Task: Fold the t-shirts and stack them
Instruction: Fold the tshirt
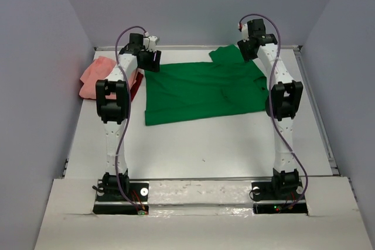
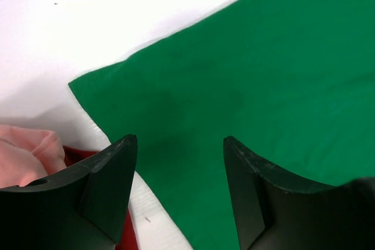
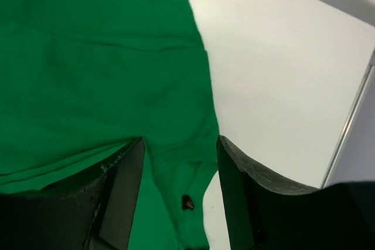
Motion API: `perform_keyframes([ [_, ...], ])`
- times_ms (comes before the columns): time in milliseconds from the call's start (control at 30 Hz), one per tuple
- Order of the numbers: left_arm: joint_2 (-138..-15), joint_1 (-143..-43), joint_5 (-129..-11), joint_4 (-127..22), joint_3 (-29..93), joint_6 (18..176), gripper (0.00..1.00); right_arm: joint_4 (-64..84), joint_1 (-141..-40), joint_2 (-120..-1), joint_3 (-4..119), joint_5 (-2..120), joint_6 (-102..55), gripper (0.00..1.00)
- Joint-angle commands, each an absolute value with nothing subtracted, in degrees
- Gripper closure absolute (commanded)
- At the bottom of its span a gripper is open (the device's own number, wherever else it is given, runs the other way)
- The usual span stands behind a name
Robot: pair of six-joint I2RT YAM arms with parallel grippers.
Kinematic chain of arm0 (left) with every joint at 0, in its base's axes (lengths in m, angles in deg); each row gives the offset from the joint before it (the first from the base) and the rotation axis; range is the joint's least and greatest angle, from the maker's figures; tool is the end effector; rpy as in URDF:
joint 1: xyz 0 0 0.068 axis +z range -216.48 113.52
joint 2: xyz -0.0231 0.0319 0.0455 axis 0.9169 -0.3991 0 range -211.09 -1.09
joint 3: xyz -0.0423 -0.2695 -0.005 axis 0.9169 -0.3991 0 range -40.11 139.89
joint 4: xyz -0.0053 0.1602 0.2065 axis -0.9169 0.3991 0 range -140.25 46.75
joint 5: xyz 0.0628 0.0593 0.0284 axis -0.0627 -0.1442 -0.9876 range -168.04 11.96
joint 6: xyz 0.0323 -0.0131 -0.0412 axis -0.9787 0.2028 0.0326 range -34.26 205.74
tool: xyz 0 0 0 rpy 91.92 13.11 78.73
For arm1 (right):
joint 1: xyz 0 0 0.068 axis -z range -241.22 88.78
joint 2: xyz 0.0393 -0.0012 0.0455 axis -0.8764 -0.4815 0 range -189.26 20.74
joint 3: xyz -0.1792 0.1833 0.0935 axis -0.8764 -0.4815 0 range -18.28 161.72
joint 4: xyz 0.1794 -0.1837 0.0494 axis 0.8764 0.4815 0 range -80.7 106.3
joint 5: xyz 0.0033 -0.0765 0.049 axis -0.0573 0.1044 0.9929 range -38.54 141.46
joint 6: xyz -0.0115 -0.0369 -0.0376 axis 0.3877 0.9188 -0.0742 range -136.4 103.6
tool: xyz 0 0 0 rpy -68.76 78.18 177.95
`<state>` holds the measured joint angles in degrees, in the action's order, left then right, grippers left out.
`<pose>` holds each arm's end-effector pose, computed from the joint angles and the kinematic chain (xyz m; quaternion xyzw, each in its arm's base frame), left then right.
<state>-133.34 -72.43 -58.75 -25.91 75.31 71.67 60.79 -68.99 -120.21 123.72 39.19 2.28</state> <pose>0.5263 -0.0667 0.2246 0.2242 0.8720 -0.1234 0.4173 0.5342 0.0652 0.2604 -0.1789 0.9191 -0.1321 0.3254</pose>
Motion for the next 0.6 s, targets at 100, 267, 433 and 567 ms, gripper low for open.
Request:
perform_keyframes([
  [100,-136.53,-70.88,-59.41,-24.22,83.55,80.97,0.30,61.25,-67.10,-120.59,130.52,36.70,3.11,0.43],
  [267,-141.09,-69.56,-60.99,-22.91,87.86,84.85,0.33,61.95,-67.10,-121.20,131.93,36.25,3.55,0.43],
  [433,-142.86,-69.47,-63.45,-25.55,89.00,87.30,0.33,63.09,-67.10,-121.99,133.07,36.08,3.82,0.46],
  [567,-144.79,-69.47,-65.47,-25.46,91.55,88.98,0.33,63.44,-67.10,-122.00,132.90,35.82,4.17,0.48],
])
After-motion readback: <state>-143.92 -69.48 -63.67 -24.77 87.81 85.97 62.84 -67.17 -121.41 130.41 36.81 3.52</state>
